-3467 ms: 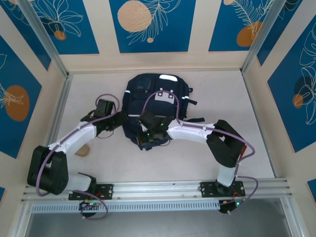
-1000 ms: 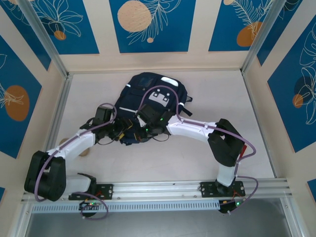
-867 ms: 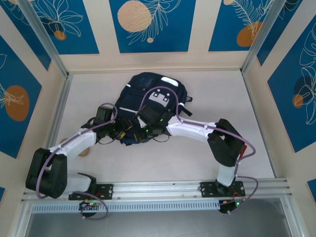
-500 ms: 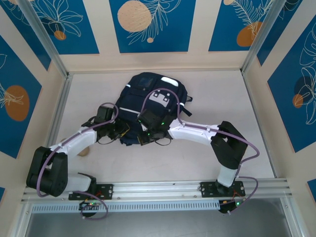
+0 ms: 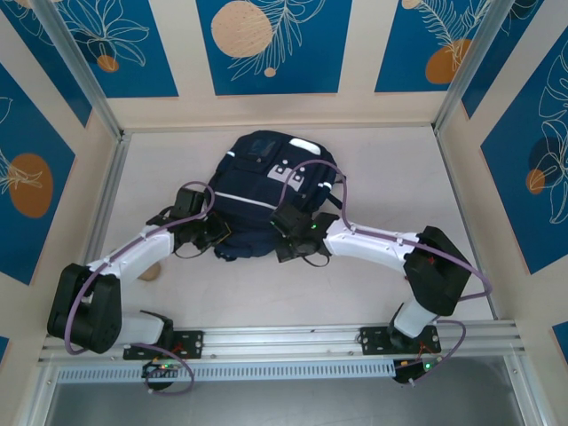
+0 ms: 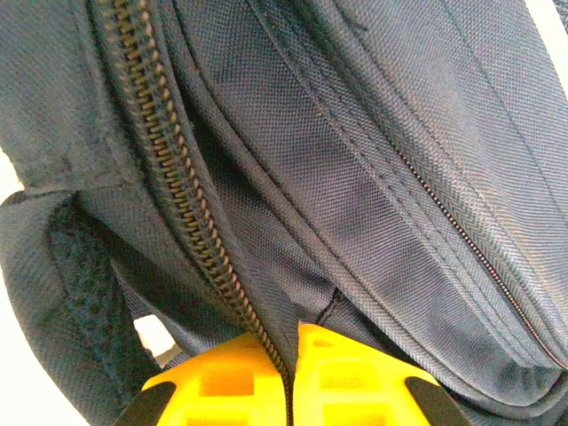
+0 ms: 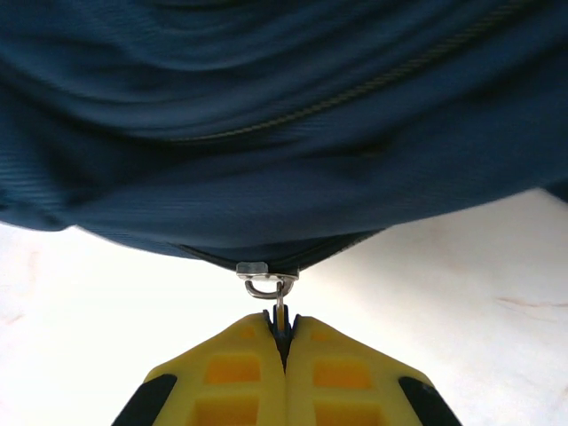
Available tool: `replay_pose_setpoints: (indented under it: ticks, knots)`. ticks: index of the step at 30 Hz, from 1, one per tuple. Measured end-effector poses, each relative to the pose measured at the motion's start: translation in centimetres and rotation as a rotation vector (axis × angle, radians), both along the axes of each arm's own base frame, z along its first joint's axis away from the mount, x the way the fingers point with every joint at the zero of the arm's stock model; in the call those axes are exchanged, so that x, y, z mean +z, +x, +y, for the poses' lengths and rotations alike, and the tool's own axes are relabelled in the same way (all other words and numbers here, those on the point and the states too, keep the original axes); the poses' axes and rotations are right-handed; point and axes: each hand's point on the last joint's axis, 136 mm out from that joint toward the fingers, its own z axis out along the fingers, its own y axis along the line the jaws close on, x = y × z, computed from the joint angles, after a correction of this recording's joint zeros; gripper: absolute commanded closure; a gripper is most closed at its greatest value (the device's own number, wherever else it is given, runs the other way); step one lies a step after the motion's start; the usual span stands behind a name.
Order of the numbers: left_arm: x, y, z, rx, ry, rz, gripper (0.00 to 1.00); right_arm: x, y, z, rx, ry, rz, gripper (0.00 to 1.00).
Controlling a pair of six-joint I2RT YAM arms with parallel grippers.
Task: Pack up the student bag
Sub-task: Zip the student bag at the center of the table.
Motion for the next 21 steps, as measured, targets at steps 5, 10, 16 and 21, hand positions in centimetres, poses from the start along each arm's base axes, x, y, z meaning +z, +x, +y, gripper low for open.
replay_pose_setpoints:
  ticks: [5, 10, 16, 21]
  knots:
    - [-0.1, 0.0, 0.4, 0.006, 0.02, -0.002, 0.97, -0.1, 1.2, -1.8, -0.047, -0.014, -0.004, 1.0]
    - [0.4, -0.1, 0.7, 0.015, 0.031, -0.017, 0.98, 0.1, 2.6, -3.1, -0.088, -0.009, -0.012, 1.0]
    - [1.0, -0.3, 1.1, 0.007, 0.051, -0.039, 0.98, 0.5, 4.4, -4.5, -0.147, 0.019, -0.019, 1.0]
    - [1.6, -0.6, 1.4, 0.002, 0.068, -0.054, 0.98, 0.3, 5.9, -6.1, -0.207, 0.044, -0.01, 1.0]
